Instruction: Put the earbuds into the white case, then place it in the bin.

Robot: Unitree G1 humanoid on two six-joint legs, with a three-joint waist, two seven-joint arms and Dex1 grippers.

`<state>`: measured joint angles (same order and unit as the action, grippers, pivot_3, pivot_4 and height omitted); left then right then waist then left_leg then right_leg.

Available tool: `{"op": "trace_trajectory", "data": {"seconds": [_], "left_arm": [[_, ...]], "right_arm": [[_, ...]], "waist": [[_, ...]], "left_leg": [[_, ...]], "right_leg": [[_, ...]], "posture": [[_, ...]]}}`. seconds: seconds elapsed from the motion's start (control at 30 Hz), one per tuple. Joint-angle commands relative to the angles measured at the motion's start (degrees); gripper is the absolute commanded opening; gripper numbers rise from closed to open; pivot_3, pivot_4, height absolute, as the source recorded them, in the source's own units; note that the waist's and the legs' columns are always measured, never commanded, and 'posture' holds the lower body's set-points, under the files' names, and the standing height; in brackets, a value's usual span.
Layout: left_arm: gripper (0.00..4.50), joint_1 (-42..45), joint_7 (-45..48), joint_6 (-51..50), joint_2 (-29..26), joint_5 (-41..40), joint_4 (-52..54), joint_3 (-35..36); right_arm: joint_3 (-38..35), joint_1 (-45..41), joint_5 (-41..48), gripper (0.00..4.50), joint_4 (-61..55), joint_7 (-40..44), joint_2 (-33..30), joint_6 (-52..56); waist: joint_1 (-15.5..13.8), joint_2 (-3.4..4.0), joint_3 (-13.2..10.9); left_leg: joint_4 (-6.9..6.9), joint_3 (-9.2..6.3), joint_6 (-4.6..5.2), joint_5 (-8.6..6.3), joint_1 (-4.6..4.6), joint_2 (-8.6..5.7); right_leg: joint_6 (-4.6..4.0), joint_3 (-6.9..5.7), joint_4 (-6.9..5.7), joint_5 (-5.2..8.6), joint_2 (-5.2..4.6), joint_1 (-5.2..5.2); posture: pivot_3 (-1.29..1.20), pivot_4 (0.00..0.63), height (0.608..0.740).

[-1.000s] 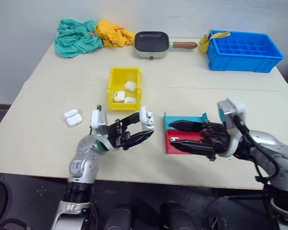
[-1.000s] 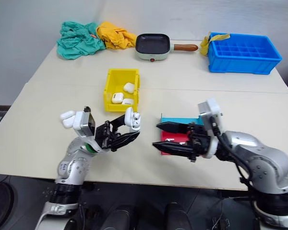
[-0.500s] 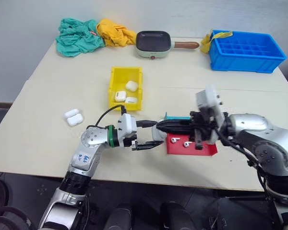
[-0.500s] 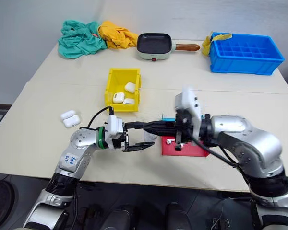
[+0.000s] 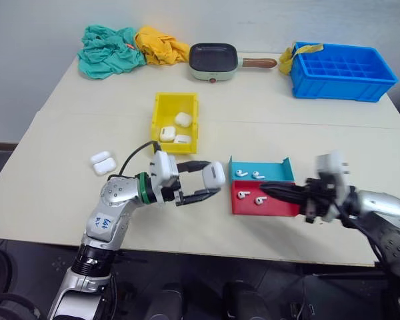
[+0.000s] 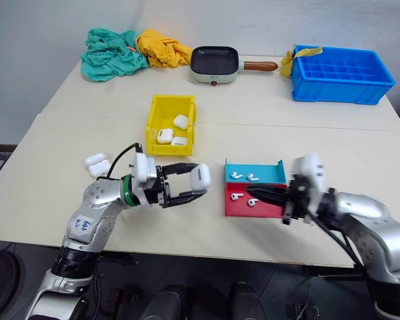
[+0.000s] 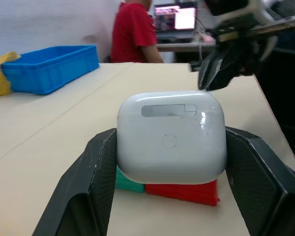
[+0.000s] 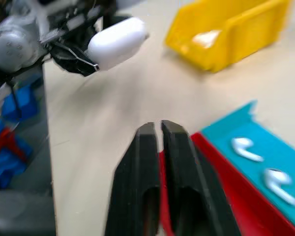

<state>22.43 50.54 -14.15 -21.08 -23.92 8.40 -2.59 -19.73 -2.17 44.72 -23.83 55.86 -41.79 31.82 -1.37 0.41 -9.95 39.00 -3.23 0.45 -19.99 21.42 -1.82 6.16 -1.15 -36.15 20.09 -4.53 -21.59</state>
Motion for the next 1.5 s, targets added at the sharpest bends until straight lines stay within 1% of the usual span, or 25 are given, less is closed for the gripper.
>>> {"op": "trace_trajectory", "data": {"seconds": [0.03,0.1,0.17,0.23,0.27,0.3,0.33,0.4,0.43,0.5,0.57,0.67,0.73,0.8,0.83,0.87,0.9,0.97,1.0,1.13,1.2,1.27,1.4,1.43,1.5], "left_arm": [[2.78,3.4,-6.9,-5.2,1.1,-3.9,1.0,5.3],[2.78,7.3,-10.7,-6.5,1.6,-3.0,-1.6,7.0],[2.78,11.5,-14.1,-7.5,1.8,-1.9,-5.3,8.4],[2.78,14.9,-17.2,-7.1,2.1,-0.4,-9.4,9.4],[2.78,17.1,-19.7,-5.8,2.0,1.8,-13.2,9.7],[2.78,19.3,-22.1,-4.2,1.6,4.3,-17.4,9.7],[2.78,21.0,-23.1,-2.9,1.1,6.1,-21.0,9.6],[2.78,24.1,-24.7,0.1,0.4,8.9,-28.2,9.3],[2.78,26.2,-26.9,1.1,-0.2,11.5,-33.2,8.5],[2.78,29.5,-27.5,4.4,-0.4,13.5,-41.1,8.2],[2.78,31.7,-26.7,7.7,0.0,14.2,-46.2,8.2],[2.78,33.8,-23.5,10.5,1.0,14.4,-50.5,7.5],[3.49,34.4,-21.6,11.5,1.1,14.4,-51.9,7.3],[3.80,34.5,-20.4,11.6,0.8,14.1,-52.2,7.7],[4.19,34.2,-20.0,11.4,0.4,13.9,-51.7,8.0],[4.44,33.9,-19.7,11.3,0.2,13.8,-51.3,8.1],[4.47,33.6,-19.2,11.0,-0.1,13.7,-50.7,8.2],[4.47,30.2,-15.9,10.3,-2.2,11.8,-44.2,9.2],[4.47,27.4,-12.8,10.4,-3.8,9.6,-39.1,10.3],[4.47,14.7,0.3,5.9,-10.1,-2.6,-20.0,15.8],[4.47,5.1,6.6,8.3,-15.6,-3.8,-12.1,18.1],[4.47,-4.3,11.0,12.3,-19.1,-4.7,-6.0,22.0],[4.47,-20.7,8.0,10.2,-22.1,-3.2,-1.1,31.1],[4.47,-24.5,8.1,9.9,-22.3,-3.0,-0.3,32.5],[4.47,-29.1,7.6,11.9,-21.5,-2.2,0.3,34.2]], "right_arm": [[-8.9,4.8,-2.4,1.64,-5.2,-2.9,4.7,-10.6],[-13.1,7.1,-6.4,2.24,-6.7,-7.3,7.4,-16.0],[-14.8,9.1,-6.9,2.88,-8.8,-8.5,10.0,-19.5],[-14.2,11.3,-6.9,3.56,-10.9,-8.0,11.8,-22.2],[-13.6,13.0,-7.0,3.88,-11.9,-7.7,12.5,-23.1],[-13.3,15.0,-3.4,4.17,-13.2,-7.8,12.9,-21.1],[-12.9,15.9,-2.4,4.43,-13.8,-7.8,13.1,-20.8],[-12.3,16.4,-2.0,4.43,-14.0,-7.4,12.6,-21.4],[-11.9,15.6,-2.6,4.43,-13.5,-7.7,12.6,-22.4],[-10.9,14.4,-3.9,4.43,-12.6,-7.6,12.1,-23.5],[-9.7,13.4,-5.2,4.43,-11.7,-7.5,12.1,-24.4],[-7.5,12.0,-6.6,4.43,-10.3,-7.5,12.0,-25.4],[-6.5,11.2,-7.0,4.50,-9.5,-7.4,11.8,-25.6],[-6.0,10.8,-7.3,4.50,-8.6,-7.2,11.6,-25.8],[-5.8,10.7,-7.5,4.50,-8.1,-7.0,11.4,-25.9],[-5.7,10.6,-7.6,4.50,-7.7,-6.8,11.3,-26.0],[-5.7,10.6,-7.6,4.50,-7.4,-6.7,11.2,-26.1],[-6.1,10.6,-7.5,4.50,-6.2,-5.4,10.2,-26.3],[-6.7,10.7,-7.2,4.50,-5.3,-4.3,9.3,-26.3],[-9.1,11.2,-6.2,4.50,-1.4,0.7,5.1,-26.7],[-10.3,12.1,-6.6,4.50,1.8,5.1,2.1,-27.7],[-11.6,13.1,-6.7,4.50,5.0,9.4,-0.4,-28.6],[-12.4,14.2,-8.0,4.50,11.0,16.8,-4.3,-31.4],[-12.2,14.0,-8.3,4.50,12.4,18.0,-4.8,-32.0],[-12.0,13.6,-8.1,4.50,13.9,19.1,-5.1,-32.6]], "waist": [[0.0,-0.01,0.0],[-0.1,-0.03,0.0],[-0.2,-0.03,0.0],[-0.1,-0.04,0.0],[-0.1,-0.03,0.0],[0.0,-0.03,0.0],[0.0,-0.04,0.0],[0.2,-0.07,0.0],[0.3,-0.08,0.0],[0.3,-0.17,-0.1],[0.1,-0.18,-0.1],[0.0,-0.23,-0.1],[-0.2,-0.25,-0.1],[-0.1,-0.26,-0.1],[0.0,-0.27,-0.1],[0.0,-0.27,-0.1],[0.0,-0.27,-0.2],[0.2,-0.27,-0.2],[0.5,-0.27,-0.2],[1.8,-0.27,-0.1],[1.8,-0.26,-0.2],[1.9,-0.23,-0.1],[1.1,-0.21,-0.2],[0.9,-0.20,-0.2],[0.6,-0.21,-0.2]], "left_leg": [[0.01,0.00,-0.02,0.01,0.00,0.01],[0.05,0.01,-0.03,0.03,-0.01,0.00],[0.11,0.01,-0.04,0.06,-0.02,-0.04],[0.07,0.04,-0.04,0.07,-0.12,-0.09],[0.05,0.04,-0.04,0.06,-0.16,-0.08],[0.01,0.04,-0.04,0.06,-0.16,-0.08],[-0.01,0.05,-0.04,0.06,-0.17,-0.09],[0.02,0.08,-0.04,0.06,-0.20,-0.10],[0.02,0.15,-0.04,0.07,-0.20,-0.11],[0.09,0.19,-0.04,0.07,-0.25,-0.12],[0.06,0.19,-0.04,0.10,-0.23,-0.13],[-0.02,0.16,-0.04,0.09,-0.15,-0.14],[-0.03,0.13,-0.02,0.08,-0.12,-0.21],[-0.02,0.10,-0.01,0.08,-0.09,-0.28],[-0.01,0.10,0.00,0.08,-0.09,-0.28],[-0.01,0.11,0.00,0.08,-0.09,-0.28],[0.00,0.12,0.00,0.08,-0.10,-0.28],[0.00,0.11,-0.01,0.08,-0.09,-0.26],[-0.01,0.12,-0.01,0.08,-0.10,-0.24],[-0.12,0.08,-0.04,0.08,-0.13,-0.23],[-0.17,0.03,-0.06,0.07,-0.16,-0.24],[-0.19,0.02,-0.09,0.06,-0.22,-0.23],[-0.13,-0.06,-0.05,0.03,-0.41,-0.20],[-0.11,-0.17,-0.01,0.01,-0.46,-0.20],[-0.11,-0.18,0.04,-0.01,-0.47,-0.20]], "right_leg": [[0.00,0.00,-0.02,0.00,0.02,0.00],[0.00,0.03,-0.11,0.00,0.02,-0.01],[0.02,0.03,-0.25,-0.01,0.01,-0.01],[0.05,0.08,-0.38,-0.02,0.01,0.00],[0.04,0.07,-0.41,-0.02,0.03,0.00],[0.04,0.07,-0.48,-0.02,0.03,0.00],[0.04,0.07,-0.55,-0.02,0.05,-0.02],[0.05,0.08,-0.65,-0.02,0.06,-0.03],[0.05,0.11,-0.64,-0.02,0.06,-0.04],[0.05,0.12,-0.68,-0.02,0.07,-0.04],[0.05,0.14,-0.69,-0.02,0.05,-0.07],[0.05,0.12,-0.72,-0.02,0.03,-0.18],[0.05,0.08,-0.76,-0.02,-0.03,-0.22],[0.05,0.06,-0.76,-0.02,-0.06,-0.23],[0.05,0.07,-0.76,-0.02,-0.07,-0.23],[0.05,0.07,-0.76,-0.02,-0.07,-0.23],[0.05,0.08,-0.77,-0.02,-0.07,-0.23],[0.05,0.07,-0.78,-0.02,-0.06,-0.23],[0.05,0.10,-0.80,-0.02,-0.04,-0.25],[0.05,0.34,-0.84,-0.02,0.00,-0.44],[0.05,0.45,-0.89,-0.02,0.01,-0.52],[0.04,0.56,-0.79,-0.02,0.02,-0.51],[0.02,0.55,-0.28,-0.01,-0.01,-0.10],[0.02,0.52,-0.19,-0.01,-0.02,0.03],[0.02,0.53,-0.03,-0.01,-0.03,0.12]], "posture": [[0.00,0.150,0.740],[0.00,0.150,0.740],[0.00,0.150,0.740],[0.00,0.150,0.740],[0.00,0.150,0.740],[0.00,0.150,0.740],[0.00,0.150,0.740],[0.00,0.150,0.740],[0.00,0.150,0.740],[0.00,0.150,0.740],[0.00,0.150,0.740],[0.00,0.150,0.740],[0.00,0.150,0.740],[0.00,0.150,0.740],[0.00,0.150,0.740],[0.00,0.150,0.740],[0.00,0.150,0.740],[0.00,0.150,0.740],[0.00,0.150,0.740],[0.00,0.150,0.740],[0.00,0.150,0.740],[0.00,0.150,0.740],[0.00,0.150,0.740],[0.00,0.150,0.740],[0.00,0.150,0.740]]}}
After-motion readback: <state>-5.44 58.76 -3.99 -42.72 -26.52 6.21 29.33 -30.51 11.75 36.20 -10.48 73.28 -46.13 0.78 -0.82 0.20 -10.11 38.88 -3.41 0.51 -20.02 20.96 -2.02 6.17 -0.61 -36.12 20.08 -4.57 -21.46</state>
